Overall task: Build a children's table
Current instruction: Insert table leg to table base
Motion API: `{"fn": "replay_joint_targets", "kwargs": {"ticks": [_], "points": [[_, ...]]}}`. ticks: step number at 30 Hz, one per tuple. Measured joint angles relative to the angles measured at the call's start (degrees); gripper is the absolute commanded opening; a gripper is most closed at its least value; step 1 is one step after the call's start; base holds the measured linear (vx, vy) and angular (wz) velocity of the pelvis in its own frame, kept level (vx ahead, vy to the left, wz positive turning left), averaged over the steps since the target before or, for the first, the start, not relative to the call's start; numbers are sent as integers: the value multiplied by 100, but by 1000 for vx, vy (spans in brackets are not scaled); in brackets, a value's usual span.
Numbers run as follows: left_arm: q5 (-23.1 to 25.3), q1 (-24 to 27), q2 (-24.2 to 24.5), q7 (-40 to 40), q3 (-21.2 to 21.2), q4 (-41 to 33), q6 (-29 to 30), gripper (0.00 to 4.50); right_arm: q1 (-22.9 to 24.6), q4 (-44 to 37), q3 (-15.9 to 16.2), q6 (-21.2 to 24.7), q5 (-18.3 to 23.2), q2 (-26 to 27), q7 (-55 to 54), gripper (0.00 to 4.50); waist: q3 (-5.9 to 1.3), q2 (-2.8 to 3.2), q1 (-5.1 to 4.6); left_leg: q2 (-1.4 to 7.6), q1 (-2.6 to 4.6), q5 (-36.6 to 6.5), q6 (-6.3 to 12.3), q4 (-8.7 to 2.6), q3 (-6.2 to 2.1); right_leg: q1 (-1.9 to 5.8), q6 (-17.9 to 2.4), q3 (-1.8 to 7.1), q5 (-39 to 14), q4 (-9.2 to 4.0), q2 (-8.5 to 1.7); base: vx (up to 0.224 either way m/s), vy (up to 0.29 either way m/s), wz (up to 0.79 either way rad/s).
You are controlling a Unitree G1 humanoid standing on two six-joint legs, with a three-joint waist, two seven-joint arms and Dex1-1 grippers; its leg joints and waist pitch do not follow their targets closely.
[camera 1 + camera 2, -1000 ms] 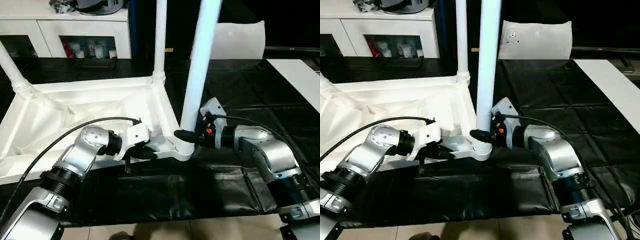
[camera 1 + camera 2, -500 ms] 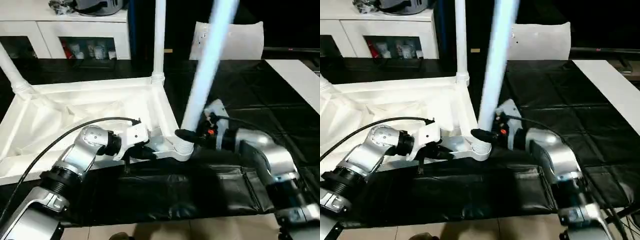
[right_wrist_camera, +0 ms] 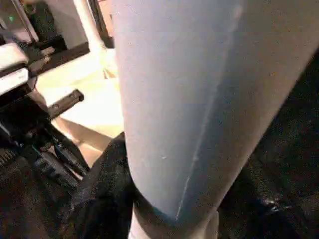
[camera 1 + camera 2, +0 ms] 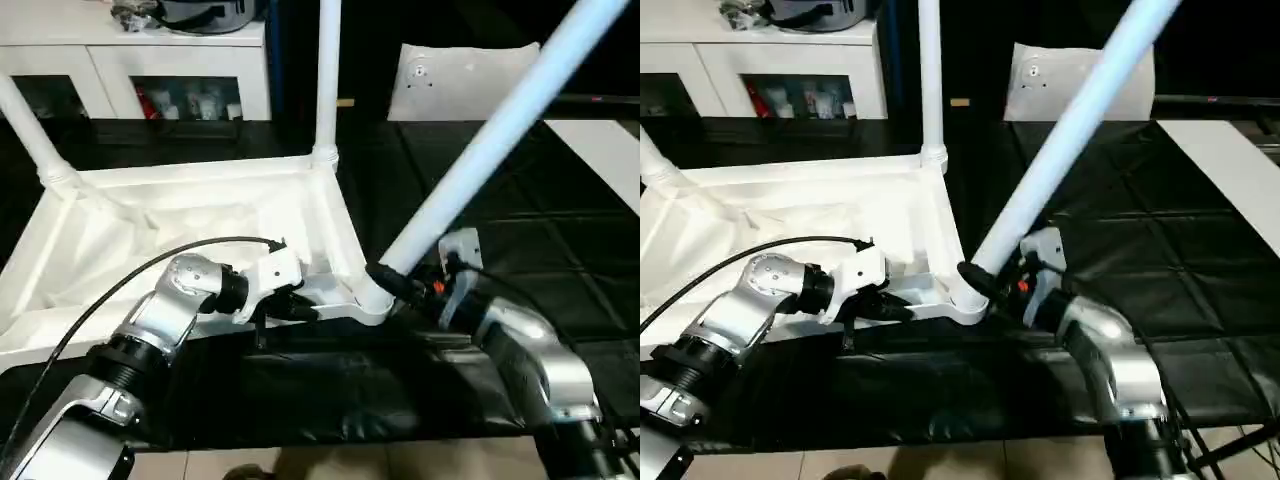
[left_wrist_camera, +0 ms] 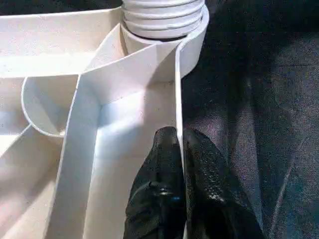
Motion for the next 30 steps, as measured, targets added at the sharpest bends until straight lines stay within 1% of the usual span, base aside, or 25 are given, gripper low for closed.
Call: {"fn": "replay_joint_targets", "kwargs": {"ticks": [2, 6, 9, 12, 14, 17, 20, 22, 26, 30], "points": [[14, 0, 8, 1, -2, 9, -10, 0, 6, -81, 154, -136, -208, -89, -21, 189, -3, 5, -14, -1, 1, 0, 0, 1, 0, 1, 0, 1, 0, 0, 0, 0, 0, 0], [73, 0, 7, 14, -37, -1, -59, 0, -61, -177, 516, -404, -626, -361, 64, 189, -10, -6, -14, -2, 5, 0, 0, 0, 0, 5, 4, 2, -2, -3, -1, 0, 0, 0], [131, 0, 54, 11, -140, -24, -228, 0, -98, -191, 603, -438, -726, -465, 190, 189, -27, -34, -9, -2, 10, 0, 0, -14, 0, 14, 13, -1, -8, -17, -1, 0, 0, 0], [158, 1, 128, -10, -209, -66, -351, 0, -167, -130, 618, -437, -740, -481, 332, 189, -39, -50, -14, -2, 11, 0, 0, -32, 2, 15, 13, -2, -7, -31, -1, 0, 0, 0], [194, 1, 195, -93, -249, -93, -444, 0, -211, -89, 641, -436, -733, -493, 467, 189, -53, -75, -19, -2, 12, 0, 0, -43, 2, 11, 10, -4, -9, -33, 0, 0, 0, 0], [284, 0, 300, -304, -304, -125, -570, 0, -281, -18, 656, -415, -602, -494, 783, 189, -66, -103, -26, -2, 19, 0, -1, -62, 4, 14, 10, -6, -10, -48, 2, 0, 0, 0], [309, -78, 451, -690, -419, -110, -763, 0, -345, -11, 819, -343, -439, -594, 1237, 189, -66, -124, -22, -2, 33, 0, -1, -81, 6, 35, 10, -11, -10, -78, 2, 0, 0, 0], [343, -188, 486, -838, -508, -39, -824, 0, -363, -53, 859, -264, -406, -639, 1449, 189, -63, -124, -9, -3, 50, 0, -1, -91, 7, 64, 11, -16, -12, -105, 1, 0, 0, 0], [411, -336, 532, -931, -589, 62, -970, 0, -277, -266, 926, -229, -411, -735, 1524, 189, -62, -125, -7, -7, 54, -2, -2, -109, 11, 71, 13, -15, -19, -121, -2, 0, 0, 0], [521, -437, 527, -946, -631, 177, -1063, 0, -275, -350, 983, -230, -442, -780, 1574, 189, -62, -123, -7, -8, 74, -3, -5, -130, 13, 78, 11, -16, -32, -121, -2, 0, 0, 0]]}}
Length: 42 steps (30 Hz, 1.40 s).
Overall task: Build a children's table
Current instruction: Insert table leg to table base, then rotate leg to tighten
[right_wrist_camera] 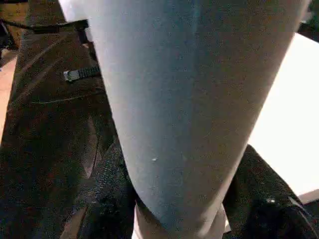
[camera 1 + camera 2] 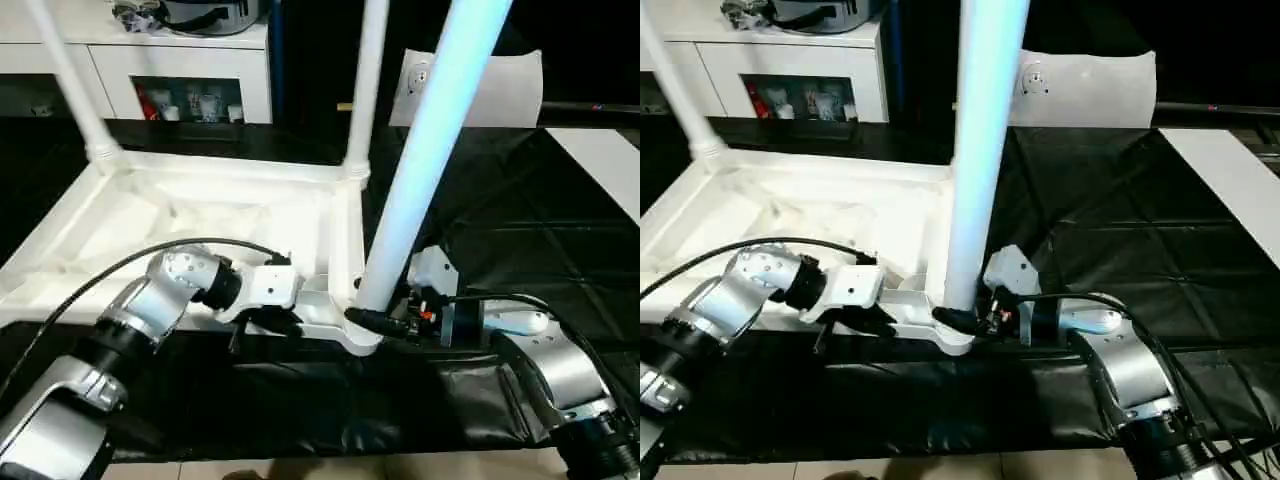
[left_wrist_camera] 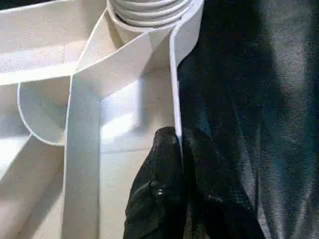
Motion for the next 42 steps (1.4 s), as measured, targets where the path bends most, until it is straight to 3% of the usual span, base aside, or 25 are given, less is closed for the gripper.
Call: {"fn": "replay_joint_targets", "kwargs": {"ticks": [8, 14, 18, 24, 32, 40, 42], "points": [[22, -4, 20, -18, 1, 17, 80, 0, 13, 28, 0, -4, -24, 107, 13, 189, 2, -1, -3, -1, 60, -7, -11, -44, 9, 4, 4, 2, -33, 0, 0, 0, 0, 0], [-62, 390, 161, 81, 305, -529, 699, 0, 47, 190, -2, -106, -54, 420, -272, 189, 6, 7, -63, -2, 64, -10, -17, -61, 9, -2, 9, 5, -37, 2, 2, 0, 0, 0], [-86, 925, 307, 512, 658, -1428, 1607, 0, -57, 481, 9, -361, -237, 878, -908, 189, 23, 2, -305, -3, 56, -9, -20, -61, 11, -13, 12, 17, -39, 17, 6, 0, 0, 0], [25, 1526, -52, 1396, 1078, -2545, 2896, 0, -311, 977, -193, -484, -418, 1416, -1941, 189, 49, -52, -498, -4, 34, -6, -34, -52, 5, -71, -4, 16, -29, 3, -7, -9, 6, -7], [219, 1612, -975, 2540, 1131, -3097, 4229, 0, -912, 1692, -449, -498, -638, 1835, -2944, 189, 52, -63, -495, 1, -5, -8, -38, -49, 9, -107, -72, 10, 27, -1, -3, 0, 0, 0], [394, 1542, -1107, 2843, 962, -3090, 4271, 0, -1038, 1886, -667, -423, -640, 2063, -3240, 189, 50, -64, -490, 9, -24, -14, -47, -45, 8, -105, -66, 3, 25, -1, 2, 0, 0, 0], [397, 1541, -1107, 2873, 952, -3083, 4270, 0, -1061, 1912, -675, -394, -622, 2068, -3244, 259, 49, -66, -491, 9, -19, -14, -47, -41, 8, -104, -64, 4, 27, -1, 2, 0, 0, 0]]}}
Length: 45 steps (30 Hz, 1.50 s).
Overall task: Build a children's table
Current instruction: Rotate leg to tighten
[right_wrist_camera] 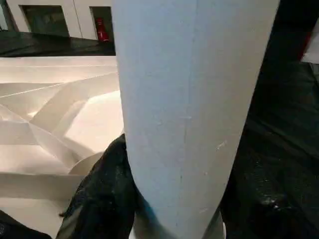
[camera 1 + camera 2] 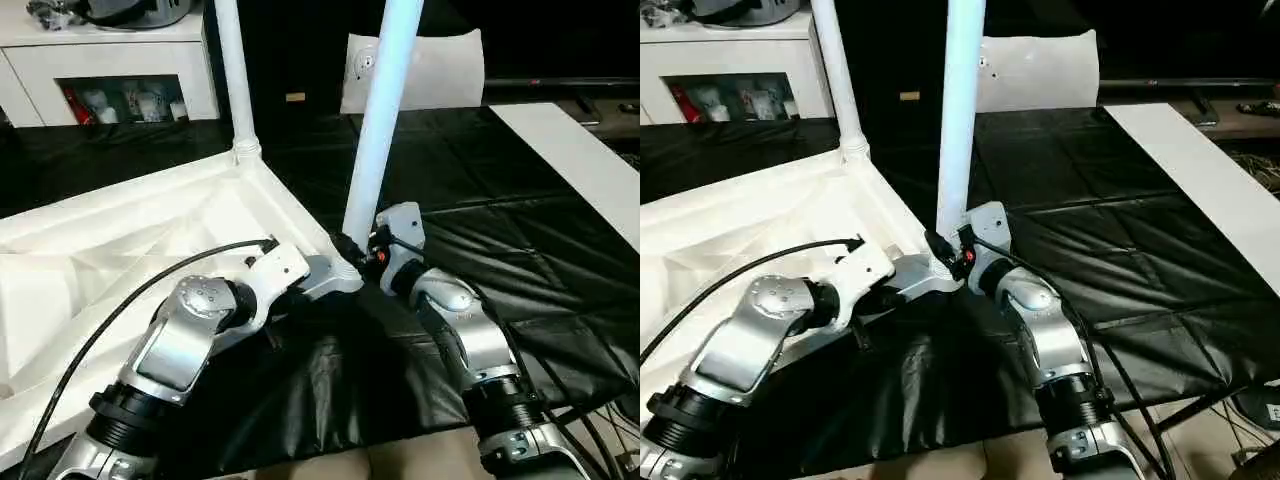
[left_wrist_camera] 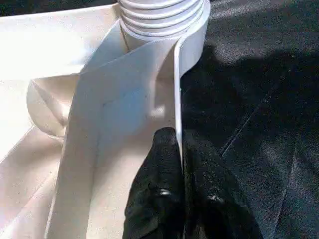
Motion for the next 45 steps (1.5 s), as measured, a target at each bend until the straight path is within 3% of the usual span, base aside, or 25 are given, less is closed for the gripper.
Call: {"fn": "replay_joint_targets", "kwargs": {"ticks": [3, 6, 10, 12, 16, 19, 20, 25, 30, 36, 45], "points": [[-26, -11, -37, 7, -29, 0, -24, 0, 7, 254, -53, 55, 7, 34, -70, 261, 4, 6, 15, -1, -2, 0, 0, 5, -2, -6, 0, -1, 1, 0, -1, 0, 0, 0], [-46, -12, -27, -5, -27, 26, -102, 0, -9, 282, -67, 49, 11, 41, -67, 306, 3, 17, 35, -2, -4, -1, 0, 4, -2, -6, 0, -3, 1, -2, -2, 0, 0, 0], [-159, -91, -21, -51, -46, 163, -252, 0, 123, 341, -79, 137, 1, 3, -61, 334, 12, 30, 91, -1, -13, 0, 0, 5, -4, -11, 0, -6, 1, -2, -2, 0, 0, 0], [-201, -174, 19, -107, -60, 285, -373, 0, 353, 128, -75, 201, 14, -139, 59, 355, 19, 40, 169, -1, -17, -1, 0, 5, -4, -11, 1, -8, 0, -6, -1, 0, 0, 0], [-287, -270, 60, -228, -65, 499, -598, 0, 813, -473, -45, 304, 89, -492, 450, 392, 34, 64, 231, -1, -19, -1, 1, 4, -5, -10, 3, -12, 1, -8, -1, 0, 0, 0], [-347, -379, 123, -343, -71, 722, -784, 0, 1182, -918, -37, 371, 207, -761, 772, 407, 50, 88, 236, 2, -15, 1, 2, 9, -6, -9, 19, -12, 11, -4, -1, 0, 0, 0], [-377, -405, 152, -380, -78, 790, -865, 0, 1292, -1049, -27, 392, 254, -857, 890, 432, 52, 93, 235, 3, -13, 1, 1, 11, -6, -9, 20, -14, 12, -1, -1, 0, 0, 0], [-448, -525, 402, -762, -160, 1153, -1553, 0, 1716, -1595, -7, 534, 505, -1385, 1460, 448, 79, 134, 265, 8, -17, 1, 1, 38, -7, -11, 25, -13, 18, 13, 0, 0, 0, 0], [-549, -619, 728, -1449, -275, 1424, -2202, 0, 1588, -1807, -202, 461, 644, -1857, 2002, 448, 87, 149, 346, 8, -26, 1, 3, 56, -8, -9, 25, -13, 19, 17, -1, 0, 0, 0], [-679, -784, 931, -2115, -416, 1766, -2763, 0, 1475, -1890, -138, 431, 754, -2252, 2588, 448, 87, 149, 414, 7, -30, -3, 11, 71, -8, -7, 25, -13, 19, 21, -4, 0, 0, 0], [-819, -1095, 1163, -3176, -685, 2226, -3459, 0, 1098, -1662, 413, 351, 689, -2555, 3653, 448, 84, 142, 528, 9, -33, -4, 18, 105, -9, -2, 24, -16, 20, 50, -10, 0, 0, 0]]}}
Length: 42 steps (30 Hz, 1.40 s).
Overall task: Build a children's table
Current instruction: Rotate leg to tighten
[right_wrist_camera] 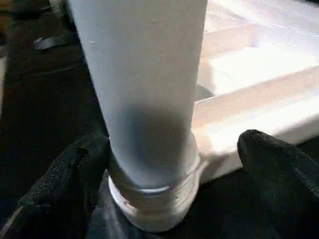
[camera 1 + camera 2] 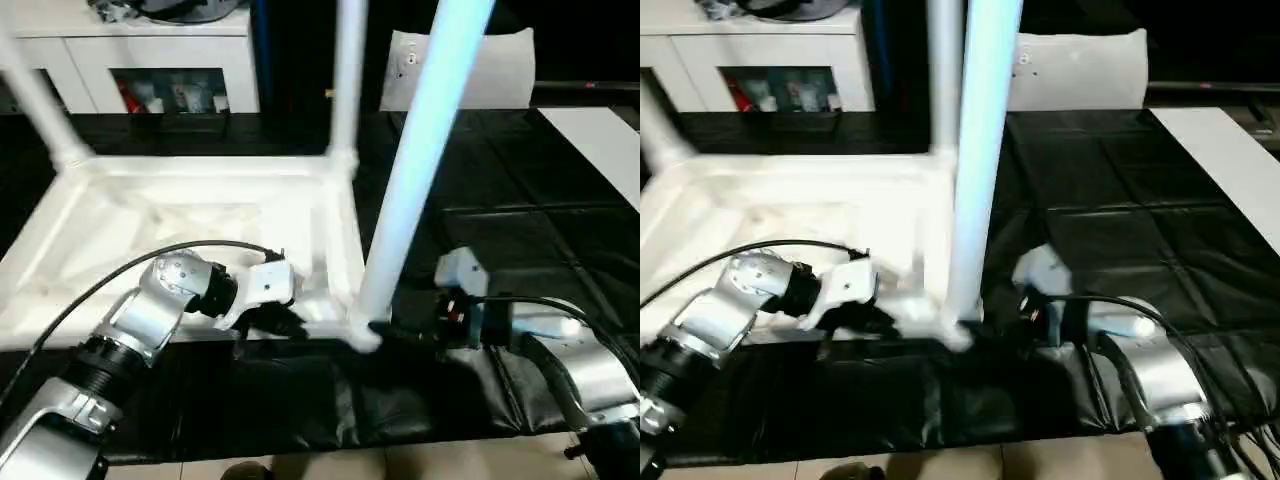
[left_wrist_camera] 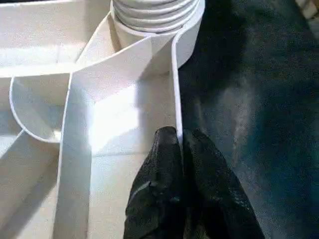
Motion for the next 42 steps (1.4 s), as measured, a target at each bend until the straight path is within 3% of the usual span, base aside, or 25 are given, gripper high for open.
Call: {"fn": "replay_joint_targets", "kwargs": {"ticks": [14, 27, 32, 35, 42], "points": [[27, -203, 2, -379, -180, 367, -564, 0, -300, 340, 417, -224, -67, -48, 691, 316, -5, -16, 30, 6, -6, -7, 10, 70, -2, -2, -1, 0, 1, 58, -5, 0, 0, 0], [49, -246, -39, -431, -172, 511, -680, 0, -424, 512, 490, -207, -59, -15, 869, 272, -8, -23, 36, 9, -1, -7, 9, 77, -3, -1, -1, -1, 0, 71, -5, 0, 0, 0], [-23, -111, -188, -195, 47, 357, -15, 0, 23, 137, 226, 201, 54, 246, 331, 270, -12, -18, 57, 10, 17, -6, 8, 77, -2, 11, -2, 2, 1, 76, -5, 0, 0, 0], [-8, 25, -365, 287, 292, 322, 426, 0, 215, 56, 5, 348, -7, 561, -402, 270, -17, -9, 13, 8, 37, -5, 6, 78, -2, 20, -29, 6, 20, 79, -5, 0, 0, 0], [58, 157, -1213, 1777, 730, 228, 1590, 0, 12, 293, -634, 1028, -318, 1620, -2549, 270, -12, -12, -285, -19, 86, -5, 5, 67, 0, 24, -3, 1, 5, 29, -43, -22, 4, -3]]}}
